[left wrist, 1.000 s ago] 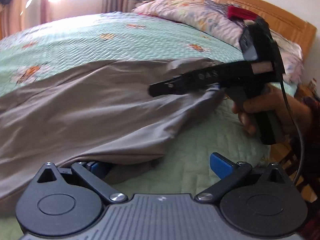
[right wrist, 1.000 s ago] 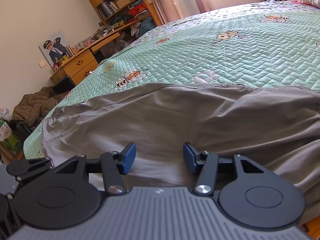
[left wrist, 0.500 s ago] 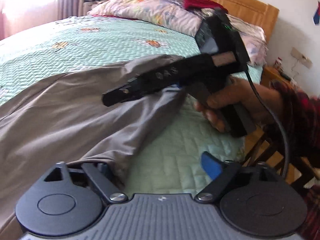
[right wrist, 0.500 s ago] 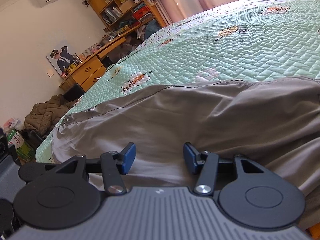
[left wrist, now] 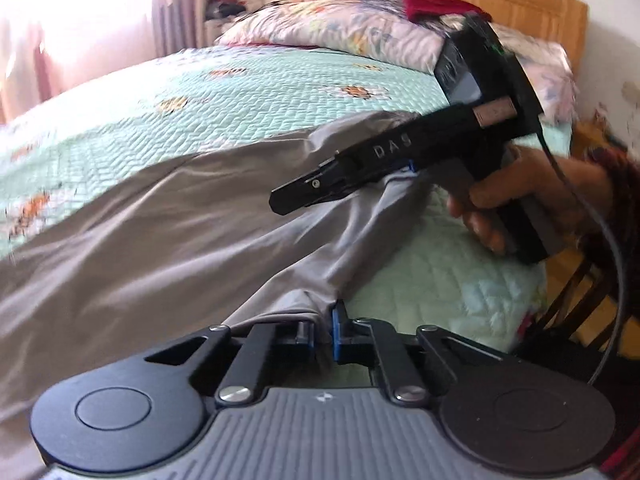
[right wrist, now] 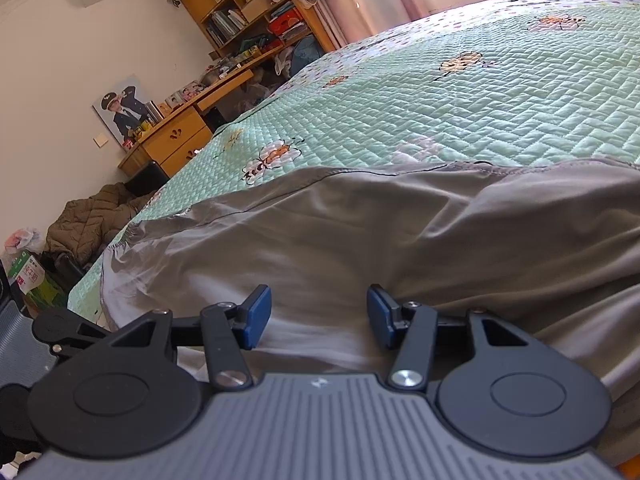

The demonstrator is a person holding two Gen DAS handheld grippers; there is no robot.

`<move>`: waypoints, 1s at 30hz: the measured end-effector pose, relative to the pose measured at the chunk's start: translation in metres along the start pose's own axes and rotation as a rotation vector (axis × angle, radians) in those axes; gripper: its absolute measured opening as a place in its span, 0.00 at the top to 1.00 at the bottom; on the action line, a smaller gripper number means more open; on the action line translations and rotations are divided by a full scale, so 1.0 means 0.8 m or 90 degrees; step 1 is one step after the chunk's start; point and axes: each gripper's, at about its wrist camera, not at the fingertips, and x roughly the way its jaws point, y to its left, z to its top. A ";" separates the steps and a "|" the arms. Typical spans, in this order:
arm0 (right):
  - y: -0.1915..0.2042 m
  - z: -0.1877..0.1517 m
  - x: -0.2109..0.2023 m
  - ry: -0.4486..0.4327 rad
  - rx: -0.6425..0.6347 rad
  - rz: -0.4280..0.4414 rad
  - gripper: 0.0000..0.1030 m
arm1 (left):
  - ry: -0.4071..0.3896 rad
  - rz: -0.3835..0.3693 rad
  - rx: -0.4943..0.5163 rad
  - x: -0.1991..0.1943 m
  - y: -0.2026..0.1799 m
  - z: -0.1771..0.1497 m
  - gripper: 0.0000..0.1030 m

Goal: Fold clothes

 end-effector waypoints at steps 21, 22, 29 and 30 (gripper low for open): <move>0.027 0.001 0.008 0.027 -0.075 -0.067 0.47 | -0.047 -0.077 -0.177 -0.020 -0.002 -0.036 0.28; 0.033 0.002 0.010 0.033 -0.090 -0.081 0.47 | -0.054 -0.082 -0.182 -0.023 -0.002 -0.040 0.26; 0.089 0.009 0.011 0.037 -0.174 -0.179 0.46 | -0.088 -0.111 -0.246 -0.077 0.029 -0.083 0.21; 0.102 0.011 0.009 0.023 -0.190 -0.177 0.46 | -0.097 -0.109 -0.256 -0.088 0.036 -0.091 0.21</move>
